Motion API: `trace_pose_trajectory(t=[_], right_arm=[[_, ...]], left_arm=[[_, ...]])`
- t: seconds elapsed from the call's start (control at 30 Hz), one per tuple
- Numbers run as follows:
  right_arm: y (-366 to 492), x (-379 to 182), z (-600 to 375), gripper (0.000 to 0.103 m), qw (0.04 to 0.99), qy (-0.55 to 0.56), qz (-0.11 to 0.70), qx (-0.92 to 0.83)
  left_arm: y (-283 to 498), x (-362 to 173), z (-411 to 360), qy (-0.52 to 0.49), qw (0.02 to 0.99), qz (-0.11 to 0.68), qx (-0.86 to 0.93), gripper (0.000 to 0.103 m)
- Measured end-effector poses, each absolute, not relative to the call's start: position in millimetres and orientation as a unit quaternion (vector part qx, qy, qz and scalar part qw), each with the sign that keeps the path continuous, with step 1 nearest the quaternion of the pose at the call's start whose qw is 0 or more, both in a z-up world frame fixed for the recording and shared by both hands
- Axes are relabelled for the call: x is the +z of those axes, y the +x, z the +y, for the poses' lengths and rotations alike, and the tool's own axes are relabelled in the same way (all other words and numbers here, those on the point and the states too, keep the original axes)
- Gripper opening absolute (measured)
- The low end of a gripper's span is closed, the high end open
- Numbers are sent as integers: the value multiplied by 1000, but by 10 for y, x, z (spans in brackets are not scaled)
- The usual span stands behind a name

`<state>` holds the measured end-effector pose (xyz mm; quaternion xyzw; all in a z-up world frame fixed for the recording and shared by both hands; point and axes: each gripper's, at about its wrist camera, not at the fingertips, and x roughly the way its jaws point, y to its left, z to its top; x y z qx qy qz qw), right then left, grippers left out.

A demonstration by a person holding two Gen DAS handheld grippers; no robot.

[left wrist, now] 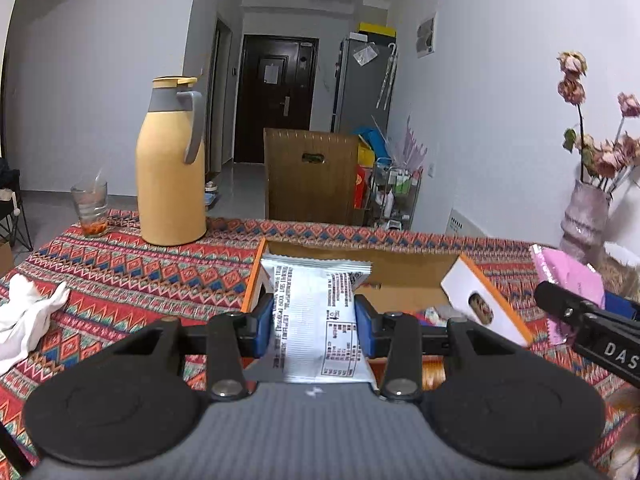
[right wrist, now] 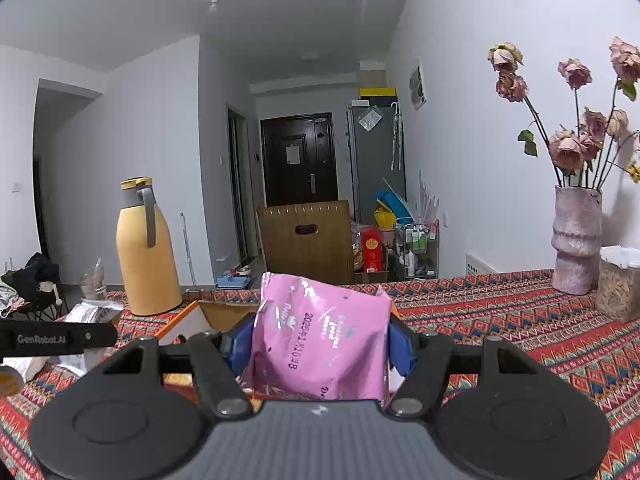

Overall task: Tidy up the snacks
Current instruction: 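Carry both packets over the box and open both grippers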

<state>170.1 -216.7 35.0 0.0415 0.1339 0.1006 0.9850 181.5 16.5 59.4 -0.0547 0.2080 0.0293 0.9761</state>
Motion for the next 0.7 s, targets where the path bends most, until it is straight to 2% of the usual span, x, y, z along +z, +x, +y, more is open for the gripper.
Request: trace_pose_trajectory(t=[0.37,0.7], right_arm=[[2509,355,-1983,65,983,44,155,84],[2907,-38,-1904,65,979,41,185,76]], left_arm=[[2485,613,113,-50,976,205,48,42],[2885,127,239,-63,966,242,68,42]])
